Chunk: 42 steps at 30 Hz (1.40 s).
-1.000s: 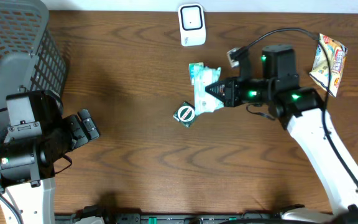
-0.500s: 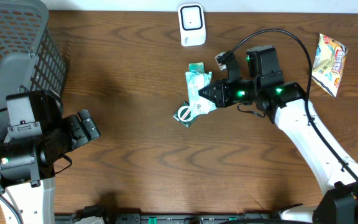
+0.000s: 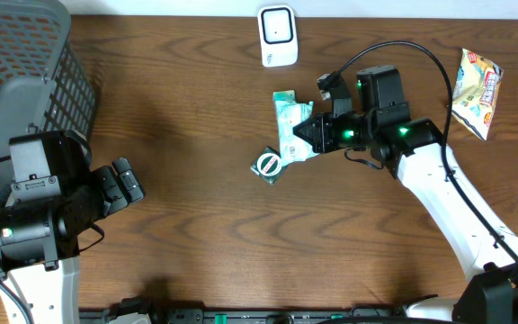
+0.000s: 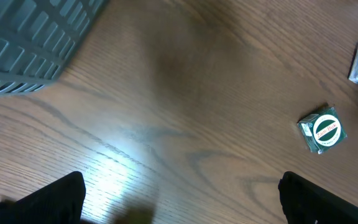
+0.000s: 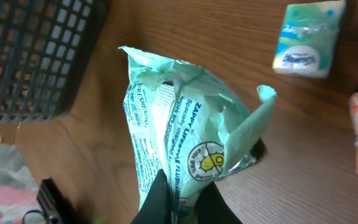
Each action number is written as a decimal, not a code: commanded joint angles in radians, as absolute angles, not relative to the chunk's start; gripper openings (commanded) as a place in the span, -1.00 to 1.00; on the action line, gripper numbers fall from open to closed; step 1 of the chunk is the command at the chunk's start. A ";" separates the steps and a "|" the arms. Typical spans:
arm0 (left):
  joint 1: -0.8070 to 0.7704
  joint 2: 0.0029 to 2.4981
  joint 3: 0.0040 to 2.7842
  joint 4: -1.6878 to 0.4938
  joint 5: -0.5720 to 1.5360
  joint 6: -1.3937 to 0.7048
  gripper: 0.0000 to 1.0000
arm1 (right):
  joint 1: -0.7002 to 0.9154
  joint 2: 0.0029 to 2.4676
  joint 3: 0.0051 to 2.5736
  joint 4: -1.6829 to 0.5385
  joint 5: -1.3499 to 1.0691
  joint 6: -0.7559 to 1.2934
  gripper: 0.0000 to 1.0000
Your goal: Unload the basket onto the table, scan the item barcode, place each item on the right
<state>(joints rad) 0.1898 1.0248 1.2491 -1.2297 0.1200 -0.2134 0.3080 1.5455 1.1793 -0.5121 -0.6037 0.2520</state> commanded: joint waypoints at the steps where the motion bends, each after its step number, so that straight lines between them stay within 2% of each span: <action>1: 0.195 1.025 1.247 -1.230 0.104 -0.223 0.96 | 0.311 1.534 1.196 -0.515 -0.578 0.257 -0.98; 30: 0.195 1.025 1.247 -1.230 0.104 -0.223 0.95 | 0.312 1.534 1.196 -0.538 -0.511 0.257 -0.98; 38: 0.195 1.025 1.247 -1.230 0.104 -0.223 0.95 | 0.315 1.534 1.196 -0.572 -0.421 0.253 -0.98; 42: 0.195 1.025 1.247 -1.230 0.104 -0.223 0.95 | 0.340 1.534 1.196 -0.623 -0.216 0.237 -0.98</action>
